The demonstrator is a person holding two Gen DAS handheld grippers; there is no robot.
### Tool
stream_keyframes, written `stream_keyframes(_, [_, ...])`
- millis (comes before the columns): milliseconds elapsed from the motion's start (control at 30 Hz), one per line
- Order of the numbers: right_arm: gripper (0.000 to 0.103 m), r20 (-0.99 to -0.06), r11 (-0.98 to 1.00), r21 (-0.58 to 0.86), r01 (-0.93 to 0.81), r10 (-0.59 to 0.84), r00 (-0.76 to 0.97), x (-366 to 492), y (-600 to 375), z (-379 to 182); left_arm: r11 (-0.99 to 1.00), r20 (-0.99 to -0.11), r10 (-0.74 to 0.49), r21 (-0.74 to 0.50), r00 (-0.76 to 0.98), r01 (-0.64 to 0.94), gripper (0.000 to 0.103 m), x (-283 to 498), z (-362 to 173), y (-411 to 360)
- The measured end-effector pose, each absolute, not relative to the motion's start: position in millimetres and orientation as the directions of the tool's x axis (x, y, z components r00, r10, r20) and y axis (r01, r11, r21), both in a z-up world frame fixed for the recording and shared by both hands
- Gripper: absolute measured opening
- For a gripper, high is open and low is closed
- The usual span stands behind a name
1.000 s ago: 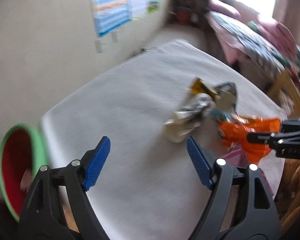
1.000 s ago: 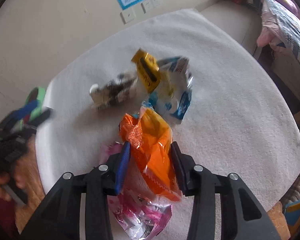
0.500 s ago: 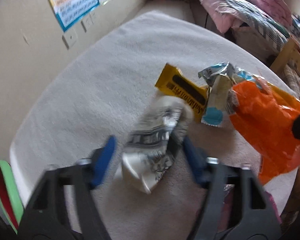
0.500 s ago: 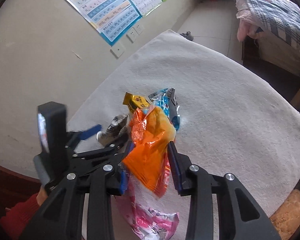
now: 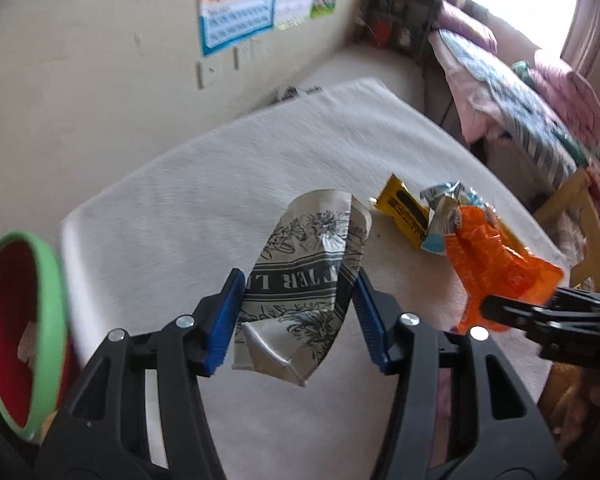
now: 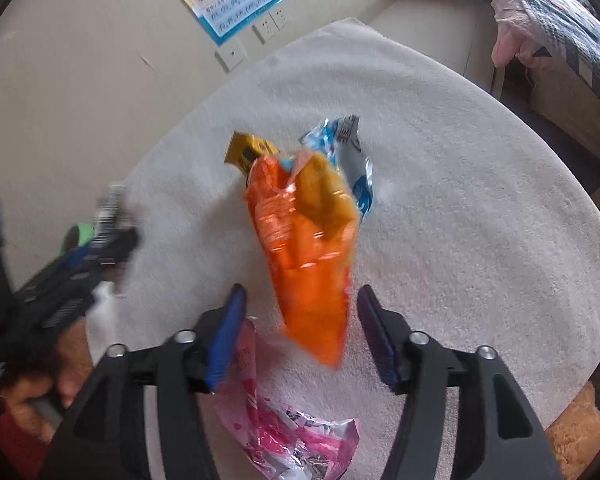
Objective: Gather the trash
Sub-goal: 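Drop the paper into the bin with the left tool while the right tool carries the orange bag there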
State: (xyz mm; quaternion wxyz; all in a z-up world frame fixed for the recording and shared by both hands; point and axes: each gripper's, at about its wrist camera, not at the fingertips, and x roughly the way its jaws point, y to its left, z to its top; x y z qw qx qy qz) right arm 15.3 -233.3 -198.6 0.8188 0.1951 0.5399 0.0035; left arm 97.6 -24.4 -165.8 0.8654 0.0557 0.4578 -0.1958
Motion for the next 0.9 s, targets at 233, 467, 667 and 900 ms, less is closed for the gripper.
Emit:
stream_keyframes(233, [0.069,-0.883,0.934,0.304,0.186,0.203,0.424,14.9,-226.7,-199.1,0.95,-0.759,-0.246,-0.067,0.603,0.304,0.053,68.1,-129.9,30.9])
stream_keyframes(467, [0.07,-0.889,0.946,0.265,0.188,0.164,0.428,16.8,-224.5,-202.0,0.981,-0.752,-0.184,-0.105,0.633,0.161,0.053,59.0,-118.8,81.0])
stream_keyframes(667, [0.025,-0.88,0.968,0.194,0.159,0.1,0.464,15.7,-219.2,-193.9,0.986,-0.735,-0.158,-0.086,0.66,0.14,0.053,52.6,-111.3,94.9])
stream_keyframes(900, [0.021,-0.841,0.973,0.204,0.103,0.121,0.527,3.2,-207.7,-173.0,0.987,-0.715,-0.159,-0.091,0.681,0.135,0.053,48.0,-100.8,102.2])
